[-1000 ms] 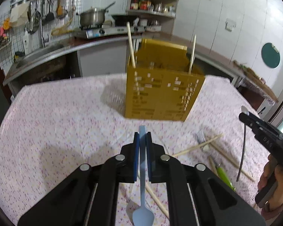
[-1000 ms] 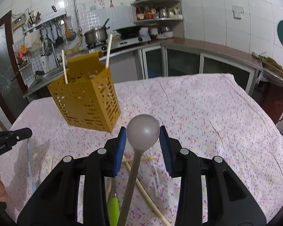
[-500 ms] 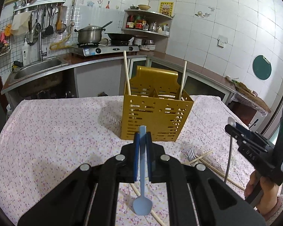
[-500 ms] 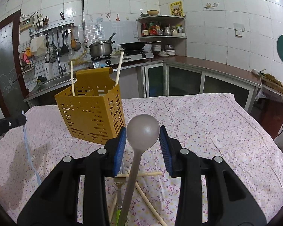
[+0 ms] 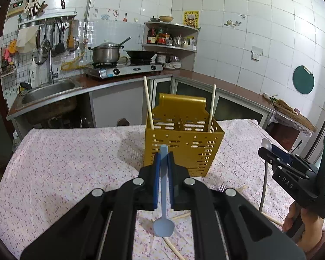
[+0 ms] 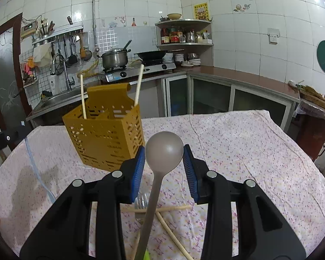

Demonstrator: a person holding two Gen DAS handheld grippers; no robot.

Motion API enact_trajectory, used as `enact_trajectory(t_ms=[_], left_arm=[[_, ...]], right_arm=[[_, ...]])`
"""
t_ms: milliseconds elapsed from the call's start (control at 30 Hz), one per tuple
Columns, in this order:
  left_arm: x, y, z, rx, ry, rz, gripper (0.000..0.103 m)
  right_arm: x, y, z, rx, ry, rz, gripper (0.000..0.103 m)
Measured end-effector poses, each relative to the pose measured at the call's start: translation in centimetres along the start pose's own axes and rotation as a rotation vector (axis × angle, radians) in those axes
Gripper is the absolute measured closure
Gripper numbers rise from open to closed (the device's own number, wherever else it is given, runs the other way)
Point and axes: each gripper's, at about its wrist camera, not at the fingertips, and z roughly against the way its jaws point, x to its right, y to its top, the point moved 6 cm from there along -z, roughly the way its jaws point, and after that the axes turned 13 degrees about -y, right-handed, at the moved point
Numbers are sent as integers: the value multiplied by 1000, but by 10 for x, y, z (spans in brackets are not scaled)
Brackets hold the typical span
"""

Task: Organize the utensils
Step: 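Carry the blue knife with left tool while right tool carries the spoon over the caddy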

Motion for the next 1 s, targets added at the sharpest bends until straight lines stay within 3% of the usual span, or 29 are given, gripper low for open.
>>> enact_trajectory(t_ms=[300, 567, 833, 1000], left_arm=[[9, 37, 12, 72, -15, -37, 95], [25, 109, 23, 182, -11, -101, 95], [17, 164, 2, 253, 27, -137, 95], [2, 168, -22, 257, 24, -134, 95]], right_arm=[[-17, 42, 11, 67, 26, 5, 67], [-30, 111, 13, 160, 46, 2, 67], [-47, 164, -20, 232, 45, -18, 67], [-59, 180, -43, 273, 31, -26, 67]])
